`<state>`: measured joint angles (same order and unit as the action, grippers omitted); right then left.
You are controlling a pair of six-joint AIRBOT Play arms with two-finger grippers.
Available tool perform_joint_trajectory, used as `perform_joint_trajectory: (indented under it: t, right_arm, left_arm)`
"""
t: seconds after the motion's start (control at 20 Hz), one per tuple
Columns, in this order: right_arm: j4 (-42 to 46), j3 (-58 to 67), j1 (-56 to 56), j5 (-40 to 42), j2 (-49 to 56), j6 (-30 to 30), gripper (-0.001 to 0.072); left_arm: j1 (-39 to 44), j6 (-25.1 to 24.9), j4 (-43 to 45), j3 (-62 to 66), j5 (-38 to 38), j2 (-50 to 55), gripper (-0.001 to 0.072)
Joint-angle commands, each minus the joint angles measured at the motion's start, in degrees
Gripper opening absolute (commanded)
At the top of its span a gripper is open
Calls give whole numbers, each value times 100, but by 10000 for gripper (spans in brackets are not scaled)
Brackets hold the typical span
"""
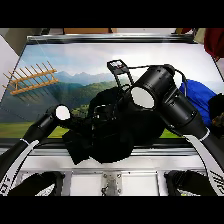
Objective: Fold the clothes and pants, and hang the long-sleeved shirts on hangers.
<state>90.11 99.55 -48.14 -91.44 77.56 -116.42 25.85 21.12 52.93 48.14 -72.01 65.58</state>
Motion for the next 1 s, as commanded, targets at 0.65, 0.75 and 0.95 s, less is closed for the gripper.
perform_joint_trajectory:
  t: [0.65,0.75,0.95]
  right_arm:
    - [334,-4,332,-763,-280,326,608]
    - [328,-4,389,-763,-317,369,609]
    - [350,-4,592,-763,-400,573,608]
  left_arm:
    - [0,20,-48,7,-2,-4,15]
    - [0,20,-48,7,-2,-4,15]
    - [0,20,-46,4,-2,-4,15]
